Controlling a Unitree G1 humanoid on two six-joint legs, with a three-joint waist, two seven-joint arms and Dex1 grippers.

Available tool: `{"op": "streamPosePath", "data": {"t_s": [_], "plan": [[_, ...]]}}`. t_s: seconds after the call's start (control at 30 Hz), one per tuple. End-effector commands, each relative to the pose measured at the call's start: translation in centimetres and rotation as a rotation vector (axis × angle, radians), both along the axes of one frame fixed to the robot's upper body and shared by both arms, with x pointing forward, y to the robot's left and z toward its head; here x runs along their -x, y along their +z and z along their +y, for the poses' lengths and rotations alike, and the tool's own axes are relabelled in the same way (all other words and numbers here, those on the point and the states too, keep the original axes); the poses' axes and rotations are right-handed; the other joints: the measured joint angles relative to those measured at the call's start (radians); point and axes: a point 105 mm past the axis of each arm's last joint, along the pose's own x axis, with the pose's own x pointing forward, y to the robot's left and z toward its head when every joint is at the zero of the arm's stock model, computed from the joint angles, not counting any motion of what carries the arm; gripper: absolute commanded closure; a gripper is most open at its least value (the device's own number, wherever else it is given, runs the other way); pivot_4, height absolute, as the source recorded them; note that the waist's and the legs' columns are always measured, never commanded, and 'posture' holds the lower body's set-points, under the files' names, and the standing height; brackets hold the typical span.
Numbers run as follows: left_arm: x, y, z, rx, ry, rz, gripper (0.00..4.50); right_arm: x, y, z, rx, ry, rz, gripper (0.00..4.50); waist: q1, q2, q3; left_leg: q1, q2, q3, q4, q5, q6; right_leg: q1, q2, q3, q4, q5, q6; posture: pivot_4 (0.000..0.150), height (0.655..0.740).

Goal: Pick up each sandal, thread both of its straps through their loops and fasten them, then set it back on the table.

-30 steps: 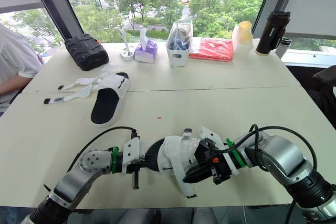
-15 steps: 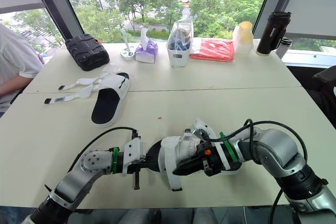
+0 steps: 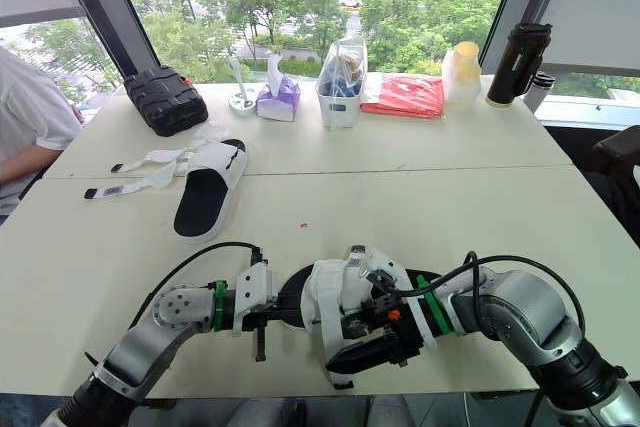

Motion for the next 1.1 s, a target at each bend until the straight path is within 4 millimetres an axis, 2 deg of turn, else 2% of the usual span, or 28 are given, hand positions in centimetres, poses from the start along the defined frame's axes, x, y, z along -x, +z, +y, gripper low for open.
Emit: {"op": "streamPosePath", "data": {"t_s": [0.03, 0.2, 0.3, 0.43, 0.47, 0.6, 0.73, 0.87, 0.93, 1.1], "plan": [[3.2, -5.2, 0.1, -0.133, -0.055, 0.211, 4.5, 0.0, 0.6, 0.5, -0.026, 0.003, -0.026, 1.59, 0.0, 0.0, 0.0, 0.0, 0.0, 0.0, 0.0, 0.0, 0.0, 0.0, 0.0, 0.0, 0.0, 0.0, 0.0, 0.15, 0.74], [3.2, -5.2, 0.0, -0.131, -0.054, 0.21, 4.5, 0.1, 0.5, 0.8, -0.033, 0.004, -0.016, 1.59, 0.0, 0.0, 0.0, 0.0, 0.0, 0.0, 0.0, 0.0, 0.0, 0.0, 0.0, 0.0, 0.0, 0.0, 0.0, 0.15, 0.74], [3.1, -5.2, 0.0, -0.129, -0.052, 0.21, 4.5, 0.2, 0.6, 0.9, -0.037, 0.009, -0.01, 2.32, 0.0, 0.0, 0.0, 0.0, 0.0, 0.0, 0.0, 0.0, 0.0, 0.0, 0.0, 0.0, 0.0, 0.0, 0.0, 0.15, 0.74], [3.1, -5.2, -0.1, -0.126, -0.049, 0.209, 4.5, 0.4, 0.6, 1.0, -0.035, 0.018, -0.008, 4.21, 0.0, 0.0, 0.0, 0.0, 0.0, 0.0, 0.0, 0.0, 0.0, 0.0, 0.0, 0.0, 0.0, 0.0, 0.0, 0.15, 0.74], [3.1, -5.1, -0.1, -0.125, -0.048, 0.209, 4.5, 0.4, 0.6, 1.1, -0.037, 0.02, -0.008, 4.41, 0.0, 0.0, 0.0, 0.0, 0.0, 0.0, 0.0, 0.0, 0.0, 0.0, 0.0, 0.0, 0.0, 0.0, 0.0, 0.15, 0.74], [3.0, -5.1, -0.2, -0.122, -0.044, 0.206, 4.5, -0.2, 2.1, 1.2, -0.065, 0.031, -0.05, 4.41, 0.0, 0.0, -0.001, 0.0, 0.0, 0.0, 0.0, 0.0, 0.0, 0.0, 0.0, 0.0, 0.0, 0.0, 0.0, 0.15, 0.74], [2.9, -5.1, -0.1, -0.123, -0.044, 0.206, 4.5, -1.4, 5.0, 1.6, -0.116, 0.043, -0.099, 4.41, 0.0, 0.0, -0.001, 0.0, 0.0, 0.0, 0.0, 0.0, 0.0, 0.0, 0.0, 0.0, 0.0, 0.0, 0.0, 0.15, 0.74], [2.9, -5.1, -0.2, -0.123, -0.046, 0.205, 4.5, -3.8, 7.6, 2.8, -0.171, 0.015, -0.14, 4.41, 0.0, 0.0, -0.001, 0.0, 0.0, 0.0, 0.0, 0.0, 0.0, 0.0, 0.0, 0.0, 0.0, 0.0, 0.0, 0.15, 0.74], [2.9, -5.1, -0.2, -0.122, -0.046, 0.205, 4.5, -4.5, 8.0, 3.1, -0.18, 0.005, -0.136, 4.41, 0.002, 0.0, -0.001, 0.0, 0.0, 0.0, 0.0, 0.0, 0.0, 0.0, 0.0, 0.0, 0.0, 0.0, 0.0, 0.15, 0.74], [3.1, -5.2, -0.4, -0.121, -0.047, 0.207, 4.5, -6.4, 7.7, 3.6, -0.171, -0.011, -0.124, 4.41, 0.0, 0.001, -0.001, 0.0, -0.001, 0.0, 0.0, 0.0, 0.001, 0.0, -0.001, 0.0, 0.0, 0.0, 0.0, 0.15, 0.74]]}}
